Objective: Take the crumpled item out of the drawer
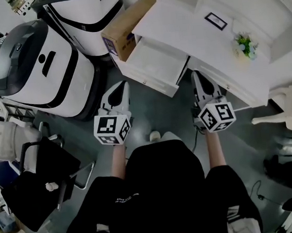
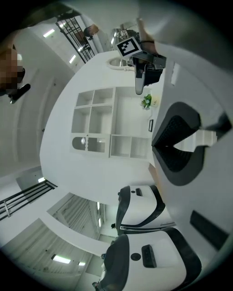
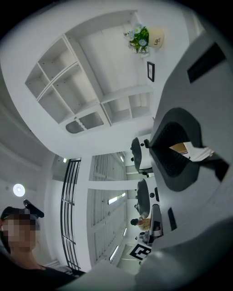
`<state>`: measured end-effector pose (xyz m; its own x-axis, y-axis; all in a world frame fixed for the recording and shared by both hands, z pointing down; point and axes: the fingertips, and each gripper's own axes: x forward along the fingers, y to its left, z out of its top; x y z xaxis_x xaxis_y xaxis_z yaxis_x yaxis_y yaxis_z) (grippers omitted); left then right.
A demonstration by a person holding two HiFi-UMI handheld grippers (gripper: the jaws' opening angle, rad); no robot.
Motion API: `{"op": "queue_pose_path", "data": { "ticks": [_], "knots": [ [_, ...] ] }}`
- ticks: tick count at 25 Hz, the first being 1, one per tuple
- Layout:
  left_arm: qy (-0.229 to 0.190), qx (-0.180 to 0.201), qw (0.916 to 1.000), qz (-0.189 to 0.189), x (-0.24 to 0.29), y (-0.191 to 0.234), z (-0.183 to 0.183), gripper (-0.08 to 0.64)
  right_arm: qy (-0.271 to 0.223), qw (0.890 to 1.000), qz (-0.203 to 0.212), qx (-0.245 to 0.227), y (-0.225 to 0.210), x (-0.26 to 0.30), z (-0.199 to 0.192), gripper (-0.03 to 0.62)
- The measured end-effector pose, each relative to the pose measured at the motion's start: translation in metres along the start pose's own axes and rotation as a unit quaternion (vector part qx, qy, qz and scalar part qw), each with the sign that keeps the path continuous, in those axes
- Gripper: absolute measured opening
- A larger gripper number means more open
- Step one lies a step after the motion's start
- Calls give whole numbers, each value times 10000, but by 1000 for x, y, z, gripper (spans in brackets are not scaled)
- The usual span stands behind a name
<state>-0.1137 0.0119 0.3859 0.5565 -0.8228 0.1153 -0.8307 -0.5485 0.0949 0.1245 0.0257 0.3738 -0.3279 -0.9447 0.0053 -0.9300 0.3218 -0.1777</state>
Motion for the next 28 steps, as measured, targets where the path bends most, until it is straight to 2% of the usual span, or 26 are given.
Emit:
{"op": "queue_pose_path", "data": {
  "ticks": [9, 15, 28],
  "knots": [
    [273, -260, 9992, 127, 31, 25, -22, -3, 422, 9990, 127, 90, -17, 53, -25, -8],
    [513, -316, 9979, 232, 71, 48, -34, -2, 701, 9968, 320, 208, -33, 108, -46, -8],
    [1251, -793, 9883, 373, 170, 68, -88, -3, 1540, 9833, 945, 233, -70, 205, -99, -8]
  ]
}}
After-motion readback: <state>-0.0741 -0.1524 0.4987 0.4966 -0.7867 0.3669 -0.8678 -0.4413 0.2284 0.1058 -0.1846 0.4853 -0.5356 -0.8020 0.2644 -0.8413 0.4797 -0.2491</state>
